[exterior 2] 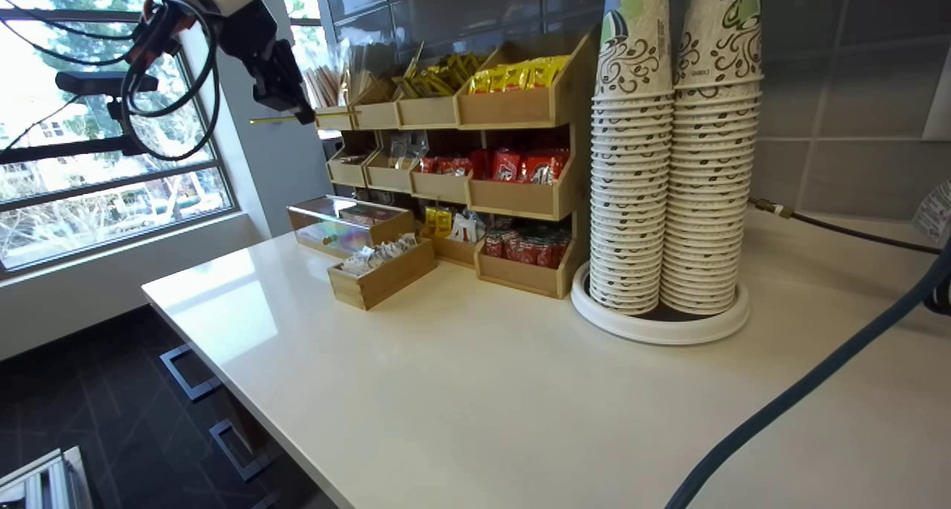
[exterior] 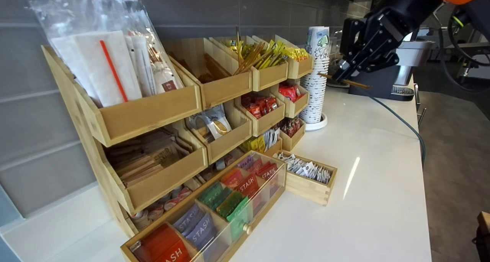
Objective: Remove a brown stick from the second top compartment from the left and put it on the counter
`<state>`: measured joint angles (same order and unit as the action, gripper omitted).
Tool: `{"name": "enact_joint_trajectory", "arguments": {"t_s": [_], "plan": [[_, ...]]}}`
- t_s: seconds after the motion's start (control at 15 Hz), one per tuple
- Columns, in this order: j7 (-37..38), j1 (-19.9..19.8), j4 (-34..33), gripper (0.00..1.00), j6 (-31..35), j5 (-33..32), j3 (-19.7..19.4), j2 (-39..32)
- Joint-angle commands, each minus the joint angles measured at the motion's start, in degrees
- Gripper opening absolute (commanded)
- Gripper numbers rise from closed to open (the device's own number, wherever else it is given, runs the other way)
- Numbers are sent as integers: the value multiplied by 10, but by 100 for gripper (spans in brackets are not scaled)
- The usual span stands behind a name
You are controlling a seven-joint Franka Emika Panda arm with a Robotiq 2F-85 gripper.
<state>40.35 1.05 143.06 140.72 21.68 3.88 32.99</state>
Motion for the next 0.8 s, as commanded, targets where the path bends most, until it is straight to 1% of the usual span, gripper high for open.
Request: {"name": "enact_joint_trajectory", "arguments": {"t_s": [0.0,0.27,0.4,0.53,0.73], "plan": [[13,-45,15,1,-56,-42,10,7],[19,-75,16,1,-96,-84,19,-15],[25,-87,20,1,-104,-110,27,-30],[34,-95,24,1,-104,-134,34,-48],[43,-102,30,1,-82,-170,38,-84]]}}
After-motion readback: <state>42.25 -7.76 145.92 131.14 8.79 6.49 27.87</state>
